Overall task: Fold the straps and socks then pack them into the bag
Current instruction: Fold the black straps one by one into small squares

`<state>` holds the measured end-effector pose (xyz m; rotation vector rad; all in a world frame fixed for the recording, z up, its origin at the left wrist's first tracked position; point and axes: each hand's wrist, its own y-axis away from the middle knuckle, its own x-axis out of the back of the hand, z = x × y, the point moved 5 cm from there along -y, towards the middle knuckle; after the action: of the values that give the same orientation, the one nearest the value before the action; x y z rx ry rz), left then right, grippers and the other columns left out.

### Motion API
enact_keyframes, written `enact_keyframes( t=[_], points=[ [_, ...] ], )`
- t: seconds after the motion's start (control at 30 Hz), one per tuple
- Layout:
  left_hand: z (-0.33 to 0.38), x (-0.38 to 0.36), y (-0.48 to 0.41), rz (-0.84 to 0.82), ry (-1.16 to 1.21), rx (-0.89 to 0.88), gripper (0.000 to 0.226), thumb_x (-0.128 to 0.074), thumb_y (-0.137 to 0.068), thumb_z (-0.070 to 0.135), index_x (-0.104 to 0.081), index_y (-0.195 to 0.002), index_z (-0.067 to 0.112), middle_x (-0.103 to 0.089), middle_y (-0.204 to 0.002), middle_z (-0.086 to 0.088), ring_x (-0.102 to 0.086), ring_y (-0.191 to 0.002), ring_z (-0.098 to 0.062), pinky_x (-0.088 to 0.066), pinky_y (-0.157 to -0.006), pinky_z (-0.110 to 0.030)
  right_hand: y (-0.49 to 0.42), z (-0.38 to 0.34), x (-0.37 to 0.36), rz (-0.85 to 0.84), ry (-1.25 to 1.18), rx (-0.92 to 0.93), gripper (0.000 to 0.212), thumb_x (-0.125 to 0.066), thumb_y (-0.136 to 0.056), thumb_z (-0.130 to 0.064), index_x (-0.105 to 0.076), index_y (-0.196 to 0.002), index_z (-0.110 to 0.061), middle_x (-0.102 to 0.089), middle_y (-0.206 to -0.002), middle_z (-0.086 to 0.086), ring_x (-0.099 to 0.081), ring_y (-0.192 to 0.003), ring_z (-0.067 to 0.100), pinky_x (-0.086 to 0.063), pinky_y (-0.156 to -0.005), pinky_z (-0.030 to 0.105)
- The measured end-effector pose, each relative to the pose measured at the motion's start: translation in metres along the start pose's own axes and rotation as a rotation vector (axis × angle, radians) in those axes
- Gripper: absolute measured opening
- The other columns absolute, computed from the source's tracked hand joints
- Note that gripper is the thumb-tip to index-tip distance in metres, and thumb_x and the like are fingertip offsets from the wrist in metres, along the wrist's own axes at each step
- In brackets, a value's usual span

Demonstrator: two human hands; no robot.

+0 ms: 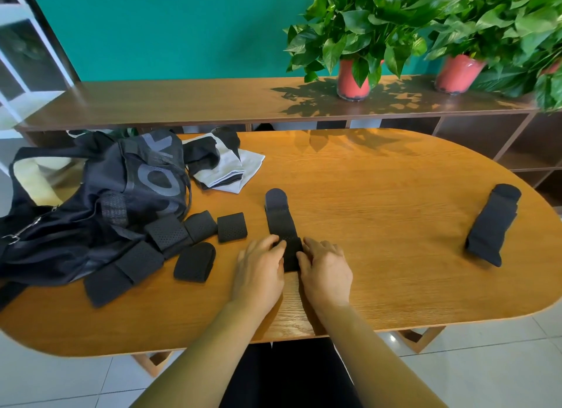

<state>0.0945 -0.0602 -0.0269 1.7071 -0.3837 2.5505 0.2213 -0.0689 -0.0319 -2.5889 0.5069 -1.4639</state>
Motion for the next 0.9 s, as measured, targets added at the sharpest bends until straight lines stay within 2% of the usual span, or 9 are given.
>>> enact_keyframes(
  t=[0.13,0.2,0.3,0.43,0.47,0.53,0.63,0.8,0.9],
  points=[
    [0.001,0.002,-0.003,-0.104,-0.084,-0.080,0.045,-0.043,-0.098,0.031,-0.046,-0.142,0.024,-0.039,-0.149,0.007,-0.032,-0.136,-0.014,-0.022,-0.111,-0.034,0.000,-0.004,0.000,0.032,0.052,0.083,0.009,-0.071,-0.080,-0.020,-0.073,-0.088,-0.018,-0.059,-0.078,0.002,-0.057,-0.076,0.023,-0.033,-0.046,0.024],
    [-0.001,0.005,-0.005,-0.176,-0.086,-0.113,0.053,-0.048,-0.094,0.041,-0.044,-0.143,0.023,-0.038,-0.150,0.007,-0.030,-0.137,-0.015,-0.018,-0.114,-0.034,0.000,-0.004,0.000,0.040,0.095,0.132,0.005,-0.069,-0.081,-0.019,-0.073,-0.084,-0.017,-0.057,-0.078,0.003,-0.055,-0.075,0.022,-0.032,-0.045,0.024],
    [-0.005,0.011,-0.008,-0.259,-0.070,-0.179,0.056,-0.054,-0.092,0.044,-0.045,-0.143,0.023,-0.040,-0.149,0.007,-0.030,-0.137,-0.015,-0.020,-0.114,-0.035,-0.002,0.003,-0.001,-0.093,0.036,0.121,0.024,-0.053,-0.089,-0.027,-0.070,-0.103,-0.018,-0.055,-0.093,0.001,-0.050,-0.092,0.019,-0.038,-0.059,0.026],
    [-0.003,0.022,0.000,-0.302,-0.019,-0.295,0.046,-0.054,-0.090,0.042,-0.059,-0.131,0.022,-0.056,-0.134,0.007,-0.043,-0.124,-0.012,-0.033,-0.107,-0.034,0.013,0.002,0.012,-0.261,-0.096,0.292,0.058,-0.047,-0.074,-0.032,-0.057,-0.128,-0.016,-0.052,-0.125,-0.004,-0.041,-0.116,0.013,-0.046,-0.089,0.030],
    [-0.003,0.023,0.004,-0.311,0.001,-0.310,0.042,-0.053,-0.089,0.042,-0.063,-0.125,0.023,-0.060,-0.127,0.008,-0.046,-0.118,-0.011,-0.036,-0.104,-0.033,0.018,0.002,0.013,-0.288,-0.085,0.354,0.058,-0.049,-0.072,-0.027,-0.058,-0.128,-0.016,-0.053,-0.130,-0.004,-0.041,-0.120,0.014,-0.045,-0.095,0.033],
    [-0.001,0.023,0.014,-0.329,0.042,-0.326,0.036,-0.049,-0.088,0.043,-0.068,-0.113,0.025,-0.065,-0.110,0.011,-0.050,-0.105,-0.008,-0.040,-0.097,-0.032,0.025,0.006,0.012,-0.289,-0.101,0.410,0.051,-0.053,-0.072,-0.019,-0.063,-0.122,-0.016,-0.061,-0.123,-0.003,-0.049,-0.117,0.015,-0.045,-0.096,0.038],
    [-0.002,0.020,0.022,-0.335,0.116,-0.276,0.027,-0.045,-0.091,0.043,-0.066,-0.102,0.029,-0.063,-0.088,0.010,-0.051,-0.088,-0.008,-0.045,-0.084,-0.032,0.030,0.015,0.015,-0.238,-0.231,0.319,0.035,-0.062,-0.080,-0.015,-0.066,-0.115,-0.020,-0.066,-0.108,-0.003,-0.058,-0.103,0.013,-0.048,-0.091,0.033],
    [-0.008,0.009,0.017,-0.223,0.166,-0.102,0.020,-0.048,-0.097,0.036,-0.052,-0.116,0.029,-0.063,-0.088,0.011,-0.057,-0.079,-0.009,-0.048,-0.066,-0.029,0.033,0.021,0.012,-0.128,-0.337,0.081,0.019,-0.064,-0.087,-0.026,-0.063,-0.106,-0.024,-0.065,-0.093,-0.002,-0.061,-0.086,0.013,-0.050,-0.075,0.030],
    [-0.005,0.008,0.014,-0.112,0.139,-0.007,0.015,-0.050,-0.097,0.036,-0.053,-0.093,0.021,-0.062,-0.076,0.006,-0.056,-0.068,-0.012,-0.036,-0.055,-0.026,0.030,0.017,0.013,-0.027,-0.243,0.020,0.014,-0.065,-0.087,-0.025,-0.065,-0.096,-0.015,-0.059,-0.083,0.001,-0.054,-0.078,0.018,-0.040,-0.065,0.029]
  ],
)
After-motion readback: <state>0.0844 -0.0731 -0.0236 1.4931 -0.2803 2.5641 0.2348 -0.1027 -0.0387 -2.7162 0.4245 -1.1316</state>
